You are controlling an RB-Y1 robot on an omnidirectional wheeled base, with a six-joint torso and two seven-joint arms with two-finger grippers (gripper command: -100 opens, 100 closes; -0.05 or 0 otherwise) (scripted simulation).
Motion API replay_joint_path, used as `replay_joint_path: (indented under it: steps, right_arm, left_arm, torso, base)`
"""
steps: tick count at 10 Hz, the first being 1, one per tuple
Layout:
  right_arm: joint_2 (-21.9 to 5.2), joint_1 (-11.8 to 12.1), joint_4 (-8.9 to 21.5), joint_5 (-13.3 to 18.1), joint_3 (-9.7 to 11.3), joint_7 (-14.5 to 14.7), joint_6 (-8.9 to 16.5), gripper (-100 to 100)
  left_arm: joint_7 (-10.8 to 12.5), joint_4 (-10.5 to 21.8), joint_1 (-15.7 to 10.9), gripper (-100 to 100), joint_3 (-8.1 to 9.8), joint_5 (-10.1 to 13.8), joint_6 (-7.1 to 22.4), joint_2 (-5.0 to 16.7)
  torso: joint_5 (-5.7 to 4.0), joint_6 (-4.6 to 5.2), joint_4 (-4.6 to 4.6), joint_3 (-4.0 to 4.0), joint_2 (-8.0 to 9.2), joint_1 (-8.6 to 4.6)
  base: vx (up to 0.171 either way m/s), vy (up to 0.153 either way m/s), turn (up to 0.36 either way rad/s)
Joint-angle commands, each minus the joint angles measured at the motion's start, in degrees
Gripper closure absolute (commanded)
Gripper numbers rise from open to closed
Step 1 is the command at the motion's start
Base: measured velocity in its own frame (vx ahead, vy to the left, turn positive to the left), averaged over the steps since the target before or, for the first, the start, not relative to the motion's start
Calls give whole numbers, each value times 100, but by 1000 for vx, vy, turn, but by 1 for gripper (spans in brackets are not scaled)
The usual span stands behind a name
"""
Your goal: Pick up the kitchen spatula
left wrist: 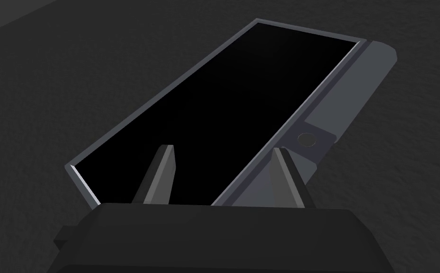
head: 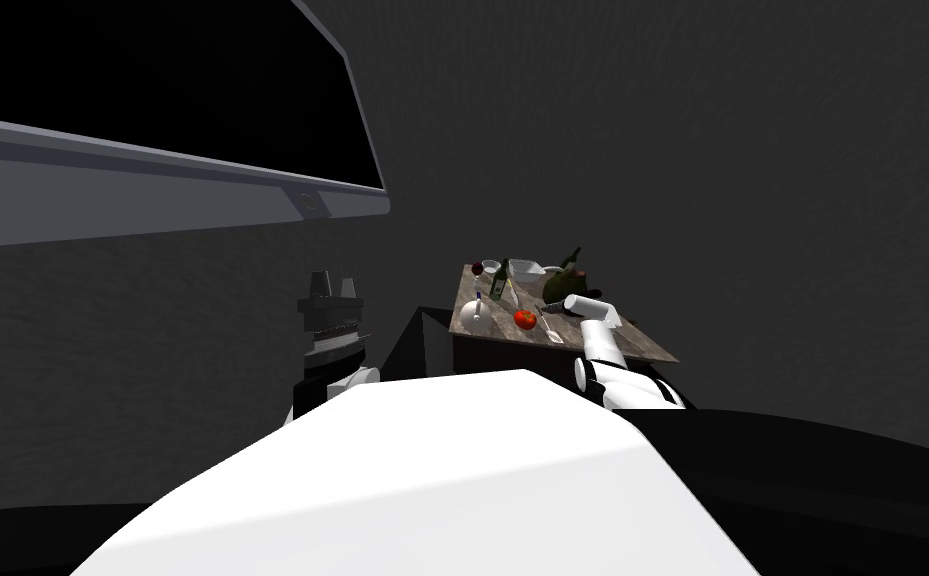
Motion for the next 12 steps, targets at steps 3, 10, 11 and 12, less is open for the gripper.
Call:
replay_joint_path:
  steps: [3, 10, 11, 12]
  right_arm:
    - [-113, -156, 459, -188, 6, -196, 435, -100]
    - [-439, -528, 1461, -715, 67, -641, 1490, -100]
    - [-479, -575, 1599, -790, 82, -696, 1637, -100]
    - [-511, -613, 1712, -852, 96, -740, 1771, -100]
  left_arm:
    - [0, 0, 0, 0, 0, 0, 0, 0]
    - [0, 0, 0, 0, 0, 0, 0, 0]
    - [0, 0, 0, 0, 0, 0, 0, 0]
    - [0, 0, 0, 0, 0, 0, 0, 0]
  torso:
    - [-1, 1, 0, 1, 2, -3]
    - [-2, 1, 0, 2, 4, -8]
    - [-3, 1, 0, 2, 4, -9]
    - [-3, 1, 1, 2, 4, -11]
  base:
    - [9, -6, 7]
    - [8, -15, 2]
    - [7, -28, -3]
    - [7, -26, -2]
